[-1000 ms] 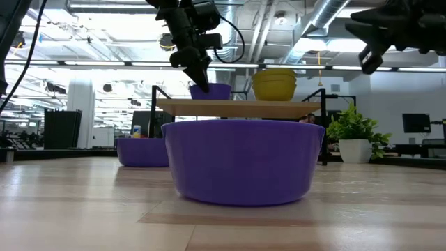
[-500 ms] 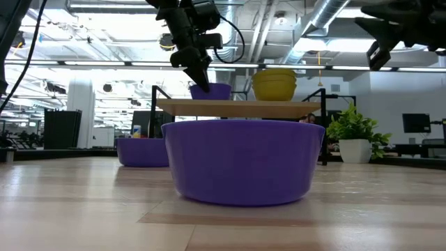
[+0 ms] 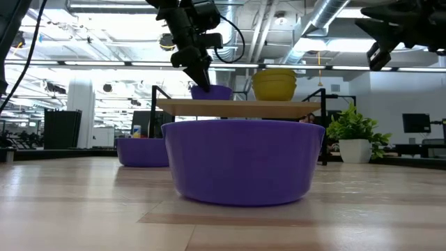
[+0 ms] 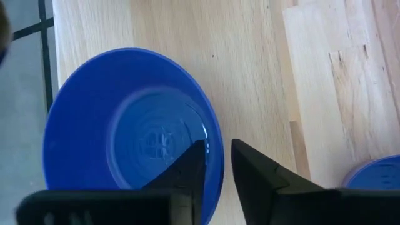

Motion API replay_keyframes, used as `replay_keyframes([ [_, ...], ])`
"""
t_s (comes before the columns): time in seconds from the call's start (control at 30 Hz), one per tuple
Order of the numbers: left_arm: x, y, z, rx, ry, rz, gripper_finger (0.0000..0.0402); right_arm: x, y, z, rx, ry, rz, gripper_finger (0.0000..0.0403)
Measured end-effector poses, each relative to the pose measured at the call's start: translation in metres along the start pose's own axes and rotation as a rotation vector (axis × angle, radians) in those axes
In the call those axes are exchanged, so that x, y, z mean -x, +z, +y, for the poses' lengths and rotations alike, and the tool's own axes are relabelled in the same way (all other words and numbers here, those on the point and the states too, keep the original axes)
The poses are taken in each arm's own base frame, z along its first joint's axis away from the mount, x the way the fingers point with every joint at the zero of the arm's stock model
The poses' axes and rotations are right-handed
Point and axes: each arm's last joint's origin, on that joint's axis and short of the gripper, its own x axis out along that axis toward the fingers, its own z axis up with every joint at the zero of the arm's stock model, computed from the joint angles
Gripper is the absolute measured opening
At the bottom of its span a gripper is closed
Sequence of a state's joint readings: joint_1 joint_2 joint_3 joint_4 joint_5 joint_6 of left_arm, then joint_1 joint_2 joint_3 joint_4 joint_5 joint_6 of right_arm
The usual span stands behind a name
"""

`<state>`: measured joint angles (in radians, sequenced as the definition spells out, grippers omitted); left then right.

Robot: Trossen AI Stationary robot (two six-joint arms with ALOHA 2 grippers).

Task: Pick & Place Mini bowls
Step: Stack the top blue bowl on top of the blue bowl on the shelf

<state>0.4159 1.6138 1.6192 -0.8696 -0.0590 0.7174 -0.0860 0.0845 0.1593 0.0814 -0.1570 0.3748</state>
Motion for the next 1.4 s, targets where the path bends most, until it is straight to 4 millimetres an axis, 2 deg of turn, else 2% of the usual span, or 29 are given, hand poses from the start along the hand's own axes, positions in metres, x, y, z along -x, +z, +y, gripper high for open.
replay_keyframes([
  [0.17,0.003,0.0,0.0,-0.002,0.019,0.002,0.0104,0.0,0.0,0.0,0.0,0.0,0.0,0.0072],
  [0.33,0.018,0.001,0.0,-0.006,0.065,-0.007,0.0129,0.0,0.0,0.0,-0.002,0.001,-0.001,0.0072],
  [0.5,0.046,0.005,-0.006,0.012,0.096,-0.076,0.0149,0.0,0.001,0.0,-0.001,0.003,-0.008,0.0072],
  [0.63,0.076,0.009,-0.016,0.066,0.114,-0.158,0.0157,0.0,0.001,0.0,-0.001,0.003,-0.008,0.0072],
  [0.8,0.111,0.015,-0.037,0.115,0.092,-0.269,0.0161,0.0,0.001,0.0,-0.001,0.003,-0.008,0.0072],
  [0.9,0.124,0.014,-0.054,0.126,0.053,-0.311,0.0161,0.0,0.001,0.0,0.0,0.003,-0.008,0.0072],
  [1.13,0.13,0.01,-0.095,0.136,-0.078,-0.327,0.0161,0.0,0.001,0.0,-0.001,0.003,-0.008,0.0072],
  [1.4,0.114,0.002,-0.138,0.139,-0.214,-0.238,0.0161,0.0,0.001,0.0,-0.016,0.003,-0.008,0.0072],
])
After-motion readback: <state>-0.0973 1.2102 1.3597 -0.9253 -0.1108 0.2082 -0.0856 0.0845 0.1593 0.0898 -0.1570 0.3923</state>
